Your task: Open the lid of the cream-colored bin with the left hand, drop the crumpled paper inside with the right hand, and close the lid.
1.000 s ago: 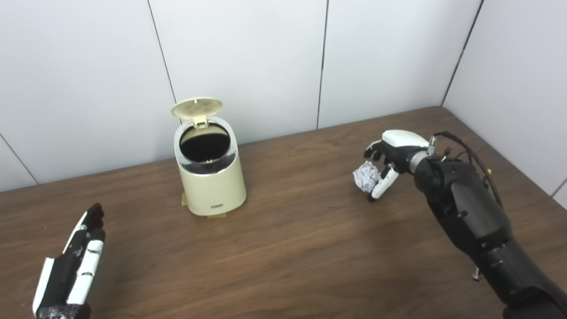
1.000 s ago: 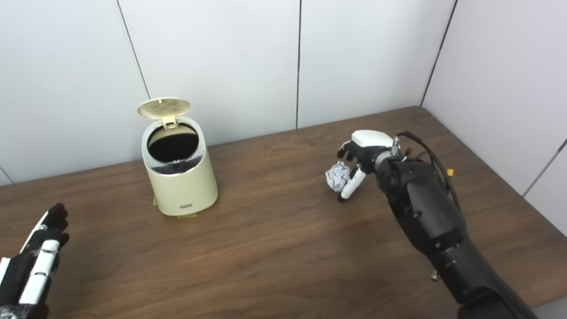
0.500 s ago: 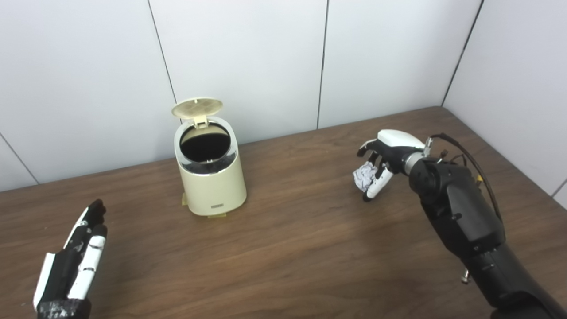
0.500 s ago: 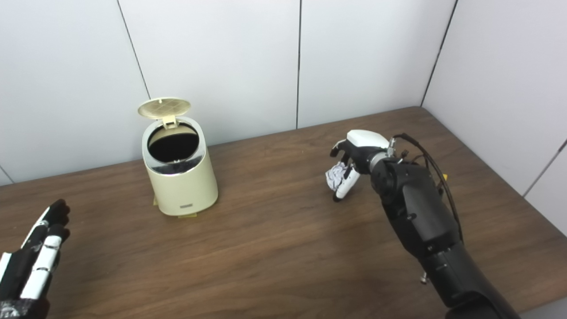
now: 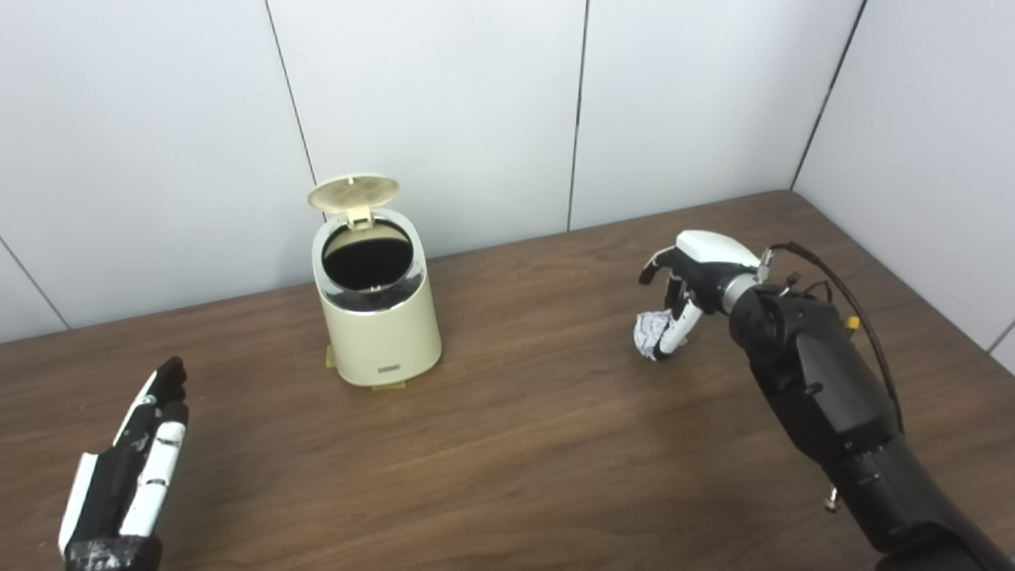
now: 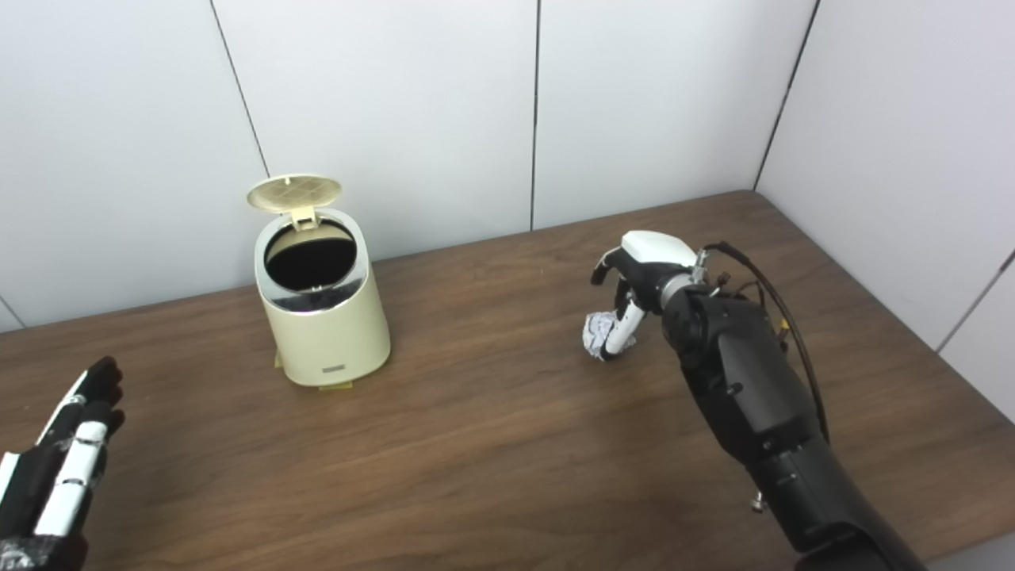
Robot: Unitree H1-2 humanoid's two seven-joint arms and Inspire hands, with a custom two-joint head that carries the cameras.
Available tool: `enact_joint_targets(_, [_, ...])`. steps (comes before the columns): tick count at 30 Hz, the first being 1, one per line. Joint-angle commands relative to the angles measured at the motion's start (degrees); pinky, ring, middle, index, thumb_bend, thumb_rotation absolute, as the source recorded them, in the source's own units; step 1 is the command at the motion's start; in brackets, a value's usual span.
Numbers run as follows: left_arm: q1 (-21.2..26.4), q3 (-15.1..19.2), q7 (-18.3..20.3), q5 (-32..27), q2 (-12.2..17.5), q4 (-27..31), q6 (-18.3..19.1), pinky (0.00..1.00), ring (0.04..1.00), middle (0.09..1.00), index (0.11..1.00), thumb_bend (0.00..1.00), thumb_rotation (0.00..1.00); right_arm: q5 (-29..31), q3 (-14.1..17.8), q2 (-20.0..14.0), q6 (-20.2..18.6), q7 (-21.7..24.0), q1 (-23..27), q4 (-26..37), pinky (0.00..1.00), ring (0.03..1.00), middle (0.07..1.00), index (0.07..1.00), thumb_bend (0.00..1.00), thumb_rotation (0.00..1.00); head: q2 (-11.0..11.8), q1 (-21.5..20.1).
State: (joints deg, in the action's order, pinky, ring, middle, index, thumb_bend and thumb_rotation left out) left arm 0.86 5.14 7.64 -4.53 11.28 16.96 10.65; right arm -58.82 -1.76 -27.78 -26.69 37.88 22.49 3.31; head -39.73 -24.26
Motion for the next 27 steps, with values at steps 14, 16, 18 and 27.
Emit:
enact_joint_targets(14, [2.08, 0.37, -0.26, -0.77, 0.50, 2.63, 0.15, 1.00, 1.000, 0.990, 0.996, 0.39, 0.74, -2.22, 1.27, -0.23, -0.22, 2.78, 1.62, 1.93, 0.43, 0.524, 0.609, 0.722, 0.97, 0.10, -0.54, -0.06])
enact_joint_targets(16, [2.20, 0.35, -0.22, -0.79, 0.53, 2.78, 0.38, 1.00, 1.000, 0.987, 0.996, 0.39, 0.74, -2.51, 1.58, 0.06, -0.22, 3.86, 1.60, 2.51, 0.45, 0.546, 0.629, 0.727, 0.96, 0.10, -0.66, -0.12])
enact_joint_targets(18, [2.34, 0.33, -0.09, -0.96, 0.56, 2.86, 0.46, 1.00, 1.000, 0.990, 0.998, 0.39, 0.74, -3.00, 1.39, 0.07, -0.22, 4.69, 1.62, 3.09, 0.45, 0.545, 0.634, 0.728, 0.96, 0.10, -0.72, -0.18])
enact_joint_targets(27, [2.27, 0.23, -0.33, -1.25, 0.11, 3.54, 0.79, 1.00, 1.000, 0.988, 0.995, 0.39, 0.74, -4.58, 0.81, -0.31, -0.20, 7.83, 1.50, 4.60, 0.43, 0.528, 0.623, 0.689, 0.95, 0.08, -0.99, 0.03])
